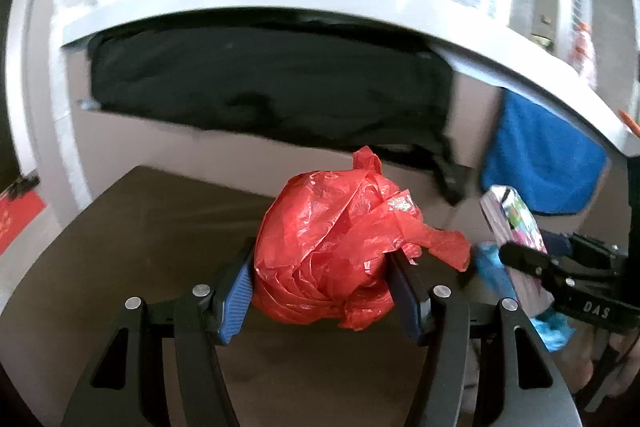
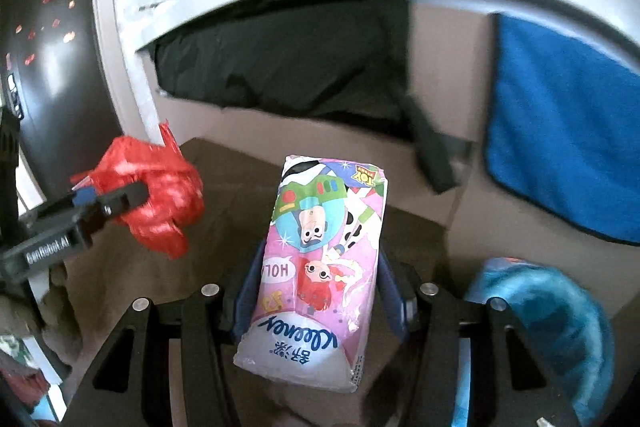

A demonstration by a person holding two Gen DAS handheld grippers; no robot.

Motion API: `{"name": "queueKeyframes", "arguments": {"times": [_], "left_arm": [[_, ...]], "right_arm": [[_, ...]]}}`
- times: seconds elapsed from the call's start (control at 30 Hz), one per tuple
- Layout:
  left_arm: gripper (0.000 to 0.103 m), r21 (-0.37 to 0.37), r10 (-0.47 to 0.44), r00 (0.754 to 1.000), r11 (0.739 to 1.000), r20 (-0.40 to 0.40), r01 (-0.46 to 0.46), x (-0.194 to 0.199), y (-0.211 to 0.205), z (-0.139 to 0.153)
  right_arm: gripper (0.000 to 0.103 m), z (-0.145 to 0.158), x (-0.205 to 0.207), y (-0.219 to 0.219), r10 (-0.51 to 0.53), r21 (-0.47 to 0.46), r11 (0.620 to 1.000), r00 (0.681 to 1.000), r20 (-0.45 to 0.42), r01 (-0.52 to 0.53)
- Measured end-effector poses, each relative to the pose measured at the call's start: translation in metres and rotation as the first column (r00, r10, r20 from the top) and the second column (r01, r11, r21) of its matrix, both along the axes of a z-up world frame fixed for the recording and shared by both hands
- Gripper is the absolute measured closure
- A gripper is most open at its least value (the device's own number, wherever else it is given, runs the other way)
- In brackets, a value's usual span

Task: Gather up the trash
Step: 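Carry the tissue pack and red bag over the blue-lined bin with both grippers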

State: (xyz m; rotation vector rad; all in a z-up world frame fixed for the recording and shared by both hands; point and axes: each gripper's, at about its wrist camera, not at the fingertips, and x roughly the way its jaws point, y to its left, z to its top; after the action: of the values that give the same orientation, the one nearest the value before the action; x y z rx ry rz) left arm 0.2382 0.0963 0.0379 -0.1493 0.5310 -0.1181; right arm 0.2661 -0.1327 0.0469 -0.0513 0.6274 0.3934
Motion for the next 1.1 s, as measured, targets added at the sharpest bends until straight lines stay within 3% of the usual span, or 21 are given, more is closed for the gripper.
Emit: {"name": "queueKeyframes", "arguments": {"times": [0.37, 0.67, 1.1], "left_arm": [[0.041, 0.029, -0.196, 0.98, 0.98, 0.033, 0.195, -0.012, -0.131, 0.017], [0.041, 0.057, -0.308, 0.951, 0.95, -0.004, 0.308, -0.001, -0.223, -0.004], [0.041, 0.078, -0.325, 0.941, 0.94, -0.094, 0.333, 0.026, -0.269, -0.052]], "right_arm": [[0.053, 0.023, -0.041, -0.122, -0.21, 0.032, 0.977, 0.975, 0.068, 0.209], [0.053, -0.007, -0.053, -0.204, -0.353, 0.06, 0.935, 0.935, 0.028, 0.35], [0.053, -0.06, -0.029, -0.227, -0.386, 0.075, 0.917, 0.92, -0.071, 0.391]]}}
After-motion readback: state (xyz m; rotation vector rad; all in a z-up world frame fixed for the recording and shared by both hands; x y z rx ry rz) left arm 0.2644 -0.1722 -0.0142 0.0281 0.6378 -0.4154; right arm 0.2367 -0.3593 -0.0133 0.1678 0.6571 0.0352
